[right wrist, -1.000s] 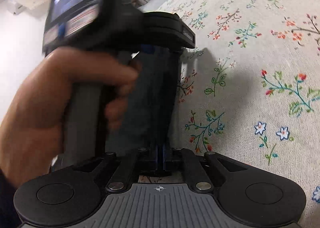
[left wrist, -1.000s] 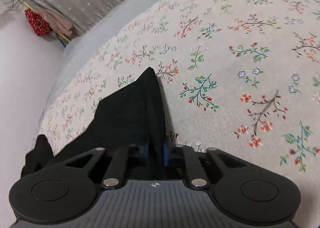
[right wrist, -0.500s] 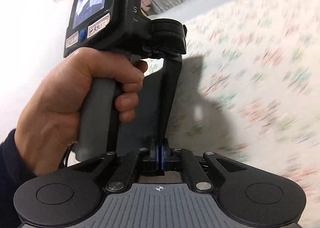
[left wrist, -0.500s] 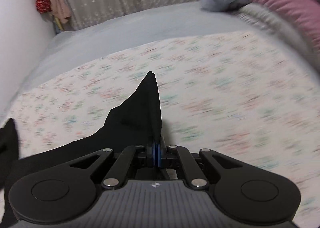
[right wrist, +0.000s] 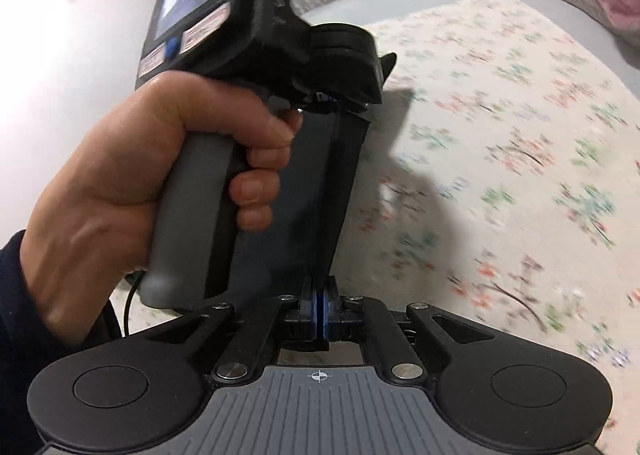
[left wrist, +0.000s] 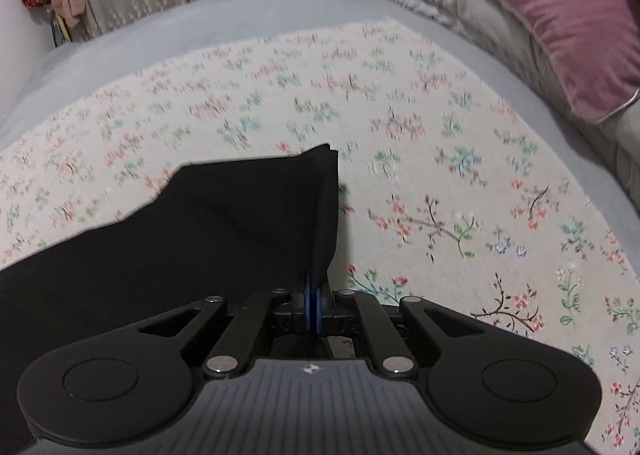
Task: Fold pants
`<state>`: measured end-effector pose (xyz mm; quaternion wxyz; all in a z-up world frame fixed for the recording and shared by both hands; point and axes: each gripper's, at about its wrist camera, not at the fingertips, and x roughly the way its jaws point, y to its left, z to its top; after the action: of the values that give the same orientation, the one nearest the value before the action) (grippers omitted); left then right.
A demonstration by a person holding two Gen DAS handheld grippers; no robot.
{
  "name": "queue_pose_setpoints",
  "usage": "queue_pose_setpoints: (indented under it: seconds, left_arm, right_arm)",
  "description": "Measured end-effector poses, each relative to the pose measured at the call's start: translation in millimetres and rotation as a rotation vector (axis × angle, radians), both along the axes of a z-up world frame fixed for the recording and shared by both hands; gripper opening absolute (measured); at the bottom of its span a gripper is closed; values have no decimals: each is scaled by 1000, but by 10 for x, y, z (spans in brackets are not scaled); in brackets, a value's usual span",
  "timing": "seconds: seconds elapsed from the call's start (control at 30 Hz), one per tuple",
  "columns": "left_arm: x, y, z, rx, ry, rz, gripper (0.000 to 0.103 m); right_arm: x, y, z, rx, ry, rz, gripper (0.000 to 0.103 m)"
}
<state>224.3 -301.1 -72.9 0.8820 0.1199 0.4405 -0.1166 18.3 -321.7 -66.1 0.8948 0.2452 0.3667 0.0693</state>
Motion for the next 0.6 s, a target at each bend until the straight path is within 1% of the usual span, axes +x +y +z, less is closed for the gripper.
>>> queue_pose_setpoints:
  seconds: [0.13,0.3,0.4,0.43,0.5,0.53,0.6]
  left_arm:
    - [65,-86,-25,48,2,-18,25]
    - [141,-132,-4,85,12,-62,27]
    - [151,-152,-5,95,10,-69,27]
    - [150,-160,1,99,1,-73,27]
    - [148,-175,3,106,-11,-80,27]
    - [155,-178,-1,105,-6,-82,27]
    - [168,-189,-3,106,0,-86,27]
  right_arm:
    - [-49,19,-53,-11,17,-10,3]
    - [-115,52,24,0,2,-12,3]
    - [-203,43,67,-4,5,-13,3]
    - [-149,-26,31,-3,6,-14,3]
    - [-174,-23,40,4,6,-18,3]
    - [-95,-23,-5,4,6,-20,3]
    - [-113,-6,14,-2,6,-20,3]
